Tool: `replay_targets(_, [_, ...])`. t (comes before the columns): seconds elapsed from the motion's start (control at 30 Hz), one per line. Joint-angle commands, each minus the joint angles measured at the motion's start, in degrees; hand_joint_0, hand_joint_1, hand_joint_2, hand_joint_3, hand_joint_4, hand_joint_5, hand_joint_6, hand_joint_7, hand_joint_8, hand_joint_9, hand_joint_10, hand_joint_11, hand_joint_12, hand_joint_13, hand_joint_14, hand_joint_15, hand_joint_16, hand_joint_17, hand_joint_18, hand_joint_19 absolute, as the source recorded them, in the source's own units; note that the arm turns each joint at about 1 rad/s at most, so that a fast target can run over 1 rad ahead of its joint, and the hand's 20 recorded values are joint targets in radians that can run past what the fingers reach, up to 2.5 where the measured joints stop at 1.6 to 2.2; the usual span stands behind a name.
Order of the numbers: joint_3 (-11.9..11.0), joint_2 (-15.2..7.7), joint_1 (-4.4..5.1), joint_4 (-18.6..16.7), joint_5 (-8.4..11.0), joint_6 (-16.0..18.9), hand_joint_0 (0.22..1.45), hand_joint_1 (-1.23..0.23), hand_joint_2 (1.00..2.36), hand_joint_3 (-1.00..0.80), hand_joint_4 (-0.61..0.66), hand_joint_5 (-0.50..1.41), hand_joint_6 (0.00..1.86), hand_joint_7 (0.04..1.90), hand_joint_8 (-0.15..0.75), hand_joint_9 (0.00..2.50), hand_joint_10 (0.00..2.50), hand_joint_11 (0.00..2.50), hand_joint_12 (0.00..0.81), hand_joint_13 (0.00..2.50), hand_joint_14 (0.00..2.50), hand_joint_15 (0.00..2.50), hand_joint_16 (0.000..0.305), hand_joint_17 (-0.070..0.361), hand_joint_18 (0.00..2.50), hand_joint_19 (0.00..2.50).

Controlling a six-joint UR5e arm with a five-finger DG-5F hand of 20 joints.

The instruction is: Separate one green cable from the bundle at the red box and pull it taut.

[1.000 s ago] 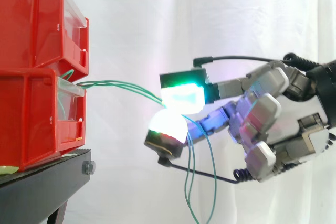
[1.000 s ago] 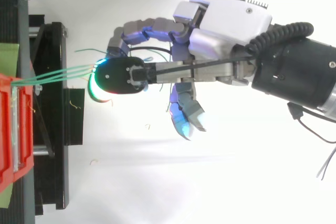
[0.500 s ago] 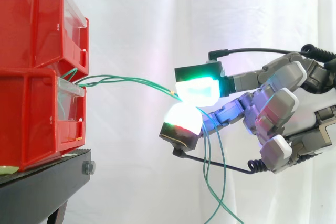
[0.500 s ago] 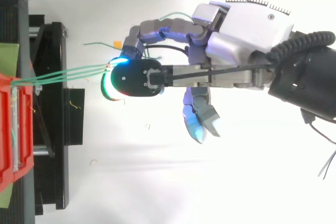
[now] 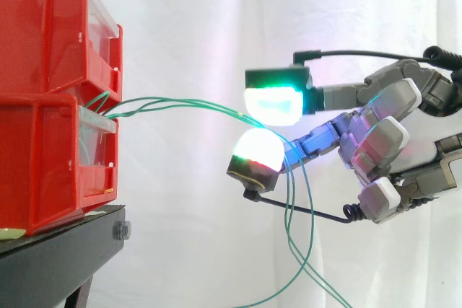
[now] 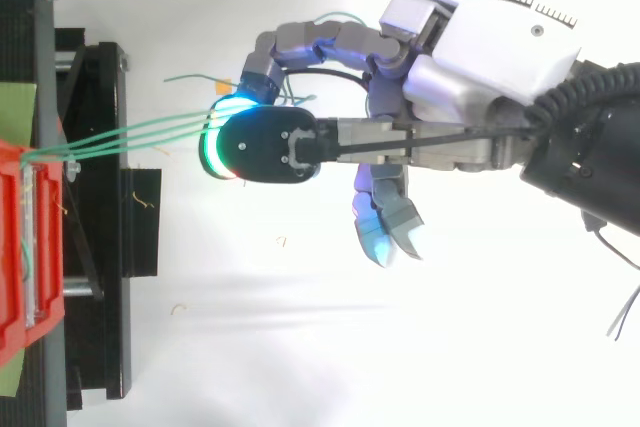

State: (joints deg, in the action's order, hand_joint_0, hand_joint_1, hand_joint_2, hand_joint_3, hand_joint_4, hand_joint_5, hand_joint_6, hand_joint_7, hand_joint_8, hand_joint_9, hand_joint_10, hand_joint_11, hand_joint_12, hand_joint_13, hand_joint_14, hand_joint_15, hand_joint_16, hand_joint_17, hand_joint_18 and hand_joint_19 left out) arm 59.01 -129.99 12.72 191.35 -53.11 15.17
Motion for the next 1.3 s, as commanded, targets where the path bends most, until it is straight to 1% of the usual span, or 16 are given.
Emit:
replay_targets(0.0, [-0.04, 0.00, 0.20, -0.27, 0.91, -0.40, 0.48, -0.48, 1.00, -0.50, 0.10, 0.15, 0.50, 1.30, 0.166, 2.21, 0.02, 0.49, 0.453, 1.85, 0.02, 0.56, 0.078, 0.175, 1.90, 0.39])
replay_targets(0.03, [-0.04, 0.00, 0.20, -0.27, 0.99, -0.49, 0.48, -0.47, 1.00, -0.50, 0.10, 0.15, 0.50, 1.30, 0.165, 2.22, 0.02, 0.47, 0.453, 1.85, 0.02, 0.56, 0.079, 0.177, 1.90, 0.39])
replay_targets(0.1, [-0.04, 0.00, 0.20, -0.27, 1.08, -0.49, 0.43, -0.41, 1.00, -0.50, 0.10, 0.15, 0.50, 1.30, 0.173, 2.24, 0.02, 0.44, 0.465, 1.87, 0.02, 0.53, 0.082, 0.185, 1.97, 0.34])
replay_targets(0.23, [-0.04, 0.00, 0.20, -0.27, 1.08, -0.49, 0.44, -0.35, 1.00, -0.50, 0.10, 0.15, 0.50, 1.28, 0.171, 2.24, 0.02, 0.45, 0.466, 1.87, 0.02, 0.54, 0.081, 0.182, 1.96, 0.34])
replay_targets(0.3, [-0.04, 0.00, 0.20, -0.27, 1.08, -0.49, 0.51, -0.29, 1.00, -0.50, 0.08, 0.15, 0.50, 1.29, 0.154, 2.23, 0.02, 0.51, 0.448, 1.85, 0.02, 0.57, 0.074, 0.167, 1.87, 0.40])
replay_targets(0.33, [0.05, 0.00, 0.20, -0.27, 1.08, -0.49, 0.51, -0.29, 1.00, -0.50, 0.07, 0.15, 0.50, 1.28, 0.160, 2.24, 0.02, 0.52, 0.449, 1.85, 0.02, 0.57, 0.073, 0.165, 1.87, 0.41])
replay_targets(0.43, [-0.04, 0.00, 0.20, -0.18, 1.08, -0.49, 0.55, -0.30, 1.00, -0.50, 0.05, 0.15, 0.50, 1.28, 0.136, 2.24, 0.02, 0.55, 0.449, 1.86, 0.02, 0.60, 0.069, 0.156, 1.83, 0.44])
replay_targets(0.47, [-0.04, 0.00, 0.20, -0.18, 1.08, -0.49, 0.59, -0.35, 1.00, -0.50, 0.04, 0.15, 0.50, 1.28, 0.130, 2.25, 0.02, 0.59, 0.445, 1.86, 0.02, 0.60, 0.066, 0.149, 1.79, 0.47])
replay_targets(0.53, [0.05, 0.00, 0.20, -0.18, 1.08, -0.49, 0.63, -0.40, 1.00, -0.50, 0.04, 0.15, 0.50, 1.27, 0.128, 2.25, 0.02, 0.60, 0.443, 1.86, 0.02, 0.61, 0.065, 0.146, 1.77, 0.47])
replay_targets(0.6, [-0.04, 0.00, 0.20, -0.10, 1.08, -0.49, 0.69, -0.51, 1.00, -0.50, 0.04, 0.15, 0.50, 1.27, 0.120, 2.26, 0.02, 0.61, 0.444, 1.85, 0.02, 0.62, 0.063, 0.141, 1.75, 0.48])
replay_targets(0.67, [0.05, 0.00, 0.20, -0.10, 1.08, -0.49, 0.71, -0.56, 1.00, -0.49, 0.03, 0.15, 0.50, 1.27, 0.127, 2.25, 0.03, 0.62, 0.446, 1.85, 0.02, 0.62, 0.062, 0.140, 1.74, 0.49])
replay_targets(0.77, [-0.04, 0.00, 0.20, -0.18, 1.43, -0.49, 0.73, -0.62, 1.01, -0.41, 0.03, 0.15, 0.50, 1.27, 0.134, 2.26, 0.02, 0.63, 0.448, 1.84, 0.02, 0.62, 0.061, 0.138, 1.72, 0.49])
replay_targets(0.93, [-0.04, 0.00, 0.20, -0.18, 1.79, -0.49, 0.74, -0.68, 1.02, -0.31, 0.01, 0.15, 0.50, 1.26, 0.150, 2.26, 0.02, 0.63, 0.442, 1.84, 0.02, 0.62, 0.062, 0.139, 1.71, 0.50])
replay_targets(1.0, [-0.04, 0.00, 0.20, -0.10, 1.79, -0.66, 0.72, -0.72, 1.02, -0.21, 0.00, 0.15, 0.50, 1.27, 0.157, 2.26, 0.02, 0.64, 0.441, 1.84, 0.02, 0.62, 0.063, 0.141, 1.71, 0.49])
replay_targets(1.13, [-0.04, 0.00, 0.20, -0.27, 1.79, -0.93, 0.71, -0.77, 1.02, -0.16, 0.01, 0.15, 0.50, 1.28, 0.167, 2.27, 0.02, 0.62, 0.436, 1.85, 0.02, 0.62, 0.065, 0.147, 1.71, 0.47])
replay_targets(1.27, [-0.04, 0.00, 0.20, -0.27, 1.79, -1.37, 0.70, -0.80, 1.02, -0.18, 0.02, 0.15, 0.50, 1.29, 0.163, 2.25, 0.02, 0.61, 0.440, 1.84, 0.02, 0.61, 0.066, 0.149, 1.71, 0.47])
